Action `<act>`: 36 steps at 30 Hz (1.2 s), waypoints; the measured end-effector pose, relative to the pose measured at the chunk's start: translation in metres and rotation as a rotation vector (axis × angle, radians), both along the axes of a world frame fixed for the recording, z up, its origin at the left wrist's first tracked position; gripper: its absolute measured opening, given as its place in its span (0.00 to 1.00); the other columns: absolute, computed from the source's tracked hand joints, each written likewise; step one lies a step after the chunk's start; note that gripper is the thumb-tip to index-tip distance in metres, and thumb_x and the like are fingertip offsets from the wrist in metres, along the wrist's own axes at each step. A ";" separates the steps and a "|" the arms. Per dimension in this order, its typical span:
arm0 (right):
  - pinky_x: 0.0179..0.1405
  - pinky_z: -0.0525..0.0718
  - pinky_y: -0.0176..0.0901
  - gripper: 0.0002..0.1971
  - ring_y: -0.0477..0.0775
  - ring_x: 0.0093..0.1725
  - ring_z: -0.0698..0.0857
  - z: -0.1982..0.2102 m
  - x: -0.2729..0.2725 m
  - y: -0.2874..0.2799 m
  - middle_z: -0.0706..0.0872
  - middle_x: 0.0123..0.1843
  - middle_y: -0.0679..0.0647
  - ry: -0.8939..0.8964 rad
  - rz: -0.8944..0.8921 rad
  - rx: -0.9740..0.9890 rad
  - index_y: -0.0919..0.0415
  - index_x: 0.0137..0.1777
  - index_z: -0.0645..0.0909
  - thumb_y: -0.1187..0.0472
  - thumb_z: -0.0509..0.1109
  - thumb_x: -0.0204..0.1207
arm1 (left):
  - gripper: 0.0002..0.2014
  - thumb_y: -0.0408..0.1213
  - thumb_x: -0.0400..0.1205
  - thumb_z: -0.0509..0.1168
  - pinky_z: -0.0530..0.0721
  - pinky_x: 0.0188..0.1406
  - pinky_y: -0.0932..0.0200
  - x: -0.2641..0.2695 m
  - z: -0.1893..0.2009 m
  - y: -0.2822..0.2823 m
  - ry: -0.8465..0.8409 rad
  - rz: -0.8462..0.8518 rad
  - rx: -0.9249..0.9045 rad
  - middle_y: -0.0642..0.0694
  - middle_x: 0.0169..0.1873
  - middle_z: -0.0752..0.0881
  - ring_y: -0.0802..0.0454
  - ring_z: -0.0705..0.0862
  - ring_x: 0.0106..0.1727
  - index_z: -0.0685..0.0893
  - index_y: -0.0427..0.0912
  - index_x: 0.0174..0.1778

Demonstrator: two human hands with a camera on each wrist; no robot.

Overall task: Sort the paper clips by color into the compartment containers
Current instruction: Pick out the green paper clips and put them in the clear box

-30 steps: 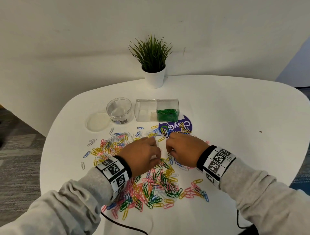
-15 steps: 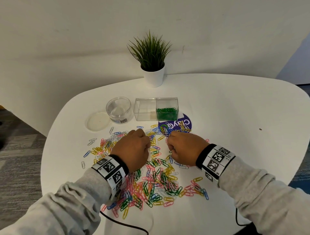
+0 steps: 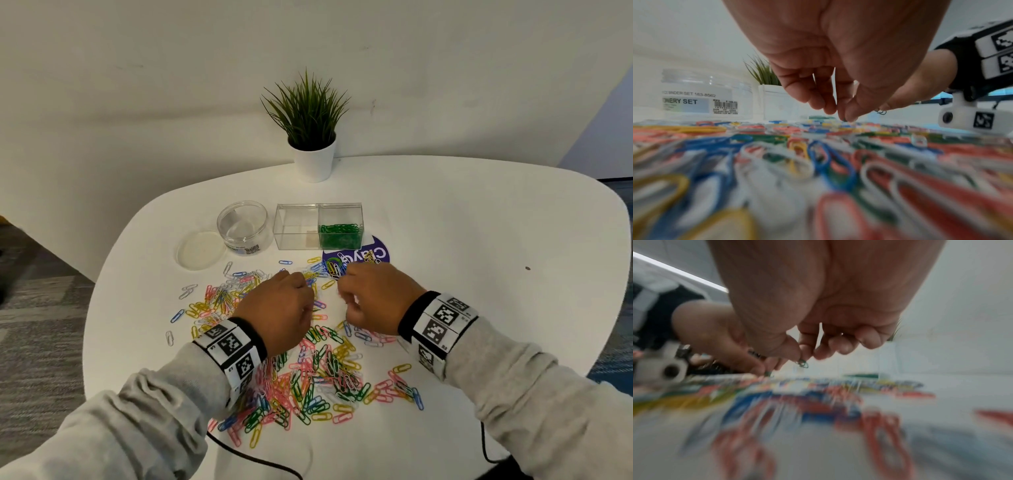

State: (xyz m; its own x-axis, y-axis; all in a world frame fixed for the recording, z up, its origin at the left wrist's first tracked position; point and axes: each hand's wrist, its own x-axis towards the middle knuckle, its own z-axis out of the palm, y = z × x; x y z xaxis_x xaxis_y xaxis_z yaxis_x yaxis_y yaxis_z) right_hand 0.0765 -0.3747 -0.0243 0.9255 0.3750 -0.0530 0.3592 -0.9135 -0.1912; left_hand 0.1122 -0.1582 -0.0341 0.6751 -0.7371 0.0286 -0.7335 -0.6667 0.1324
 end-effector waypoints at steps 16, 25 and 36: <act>0.32 0.76 0.39 0.08 0.46 0.30 0.77 0.019 -0.032 -0.037 0.81 0.34 0.47 0.490 -0.464 0.785 0.59 0.45 0.81 0.71 0.63 0.78 | 0.13 0.25 0.80 0.58 0.81 0.35 0.56 -0.001 0.028 0.020 0.868 0.377 -0.189 0.46 0.30 0.87 0.53 0.82 0.30 0.85 0.43 0.41; 0.48 0.72 0.41 0.14 0.48 0.53 0.80 0.008 -0.033 0.010 0.79 0.48 0.43 0.309 -0.069 0.157 0.45 0.64 0.85 0.54 0.62 0.84 | 0.12 0.53 0.87 0.57 0.81 0.54 0.52 -0.012 0.022 0.010 0.315 0.027 0.208 0.55 0.51 0.79 0.53 0.81 0.53 0.83 0.60 0.60; 0.54 0.83 0.49 0.08 0.53 0.55 0.82 0.004 -0.013 0.020 0.81 0.57 0.49 0.191 -0.103 0.058 0.51 0.55 0.84 0.50 0.68 0.81 | 0.09 0.53 0.84 0.64 0.81 0.51 0.55 -0.005 0.018 0.011 0.251 0.039 0.140 0.56 0.51 0.79 0.52 0.81 0.52 0.84 0.60 0.58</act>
